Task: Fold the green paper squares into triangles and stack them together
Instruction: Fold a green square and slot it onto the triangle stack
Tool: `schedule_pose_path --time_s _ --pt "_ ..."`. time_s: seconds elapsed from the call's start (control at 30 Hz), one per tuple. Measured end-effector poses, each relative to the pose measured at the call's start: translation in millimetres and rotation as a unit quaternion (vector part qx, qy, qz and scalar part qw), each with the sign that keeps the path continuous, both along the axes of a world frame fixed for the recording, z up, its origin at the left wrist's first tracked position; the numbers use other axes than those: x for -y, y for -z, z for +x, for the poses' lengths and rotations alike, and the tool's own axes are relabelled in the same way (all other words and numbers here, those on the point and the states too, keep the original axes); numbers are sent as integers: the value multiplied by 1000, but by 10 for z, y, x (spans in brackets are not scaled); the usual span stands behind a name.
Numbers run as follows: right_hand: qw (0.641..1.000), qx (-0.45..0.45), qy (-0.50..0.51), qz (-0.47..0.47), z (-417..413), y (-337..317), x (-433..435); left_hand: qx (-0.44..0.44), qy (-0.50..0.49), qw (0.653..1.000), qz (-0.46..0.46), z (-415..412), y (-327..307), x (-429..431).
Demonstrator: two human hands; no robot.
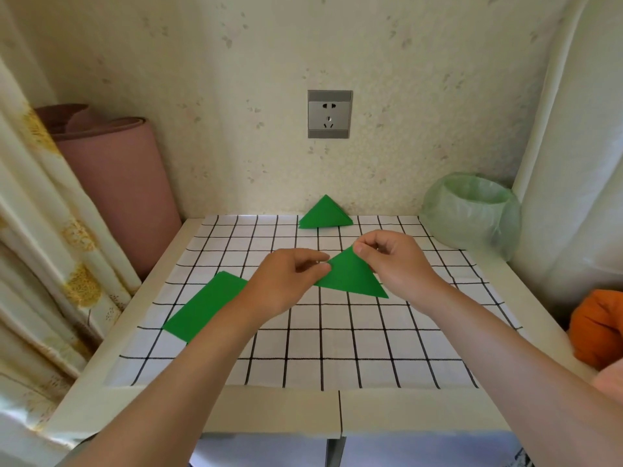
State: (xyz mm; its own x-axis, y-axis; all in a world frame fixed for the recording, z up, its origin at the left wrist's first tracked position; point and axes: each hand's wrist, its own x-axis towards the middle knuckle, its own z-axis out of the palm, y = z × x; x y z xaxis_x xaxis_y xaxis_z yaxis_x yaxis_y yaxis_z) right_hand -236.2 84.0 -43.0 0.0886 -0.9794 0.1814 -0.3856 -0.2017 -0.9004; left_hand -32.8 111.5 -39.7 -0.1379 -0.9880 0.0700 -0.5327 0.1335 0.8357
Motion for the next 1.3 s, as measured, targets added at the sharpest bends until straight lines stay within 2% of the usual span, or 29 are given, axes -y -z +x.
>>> schedule_pose_path --time_s 0.17,0.3,0.37,0.47,0.53,0.63,0.83,1.17,1.3 --pt "999 1 -34 38 21 29 192 -95 -74 993 1 -14 79 212" --pt "995 -81 -26 60 -31 95 436 -88 -97 991 -12 18 151 507" --pt "995 -81 -7 49 -16 150 587 -59 -76 995 -5 48 217 675" --pt "996 -72 32 39 27 235 841 58 -39 998 -6 113 318 953" --pt "994 -91 47 27 30 298 1023 106 -39 994 -10 147 361 1129" --pt "987 -145 64 4 47 377 1271 120 -65 990 -17 185 436 1405" --pt "975 -195 100 -25 160 539 1622 143 -114 982 -49 216 687 1819" --pt "948 -296 101 -50 112 708 1889 164 -141 972 -85 181 835 2093" --pt "945 -302 114 -53 86 717 1910 182 -164 964 -100 169 858 2107"
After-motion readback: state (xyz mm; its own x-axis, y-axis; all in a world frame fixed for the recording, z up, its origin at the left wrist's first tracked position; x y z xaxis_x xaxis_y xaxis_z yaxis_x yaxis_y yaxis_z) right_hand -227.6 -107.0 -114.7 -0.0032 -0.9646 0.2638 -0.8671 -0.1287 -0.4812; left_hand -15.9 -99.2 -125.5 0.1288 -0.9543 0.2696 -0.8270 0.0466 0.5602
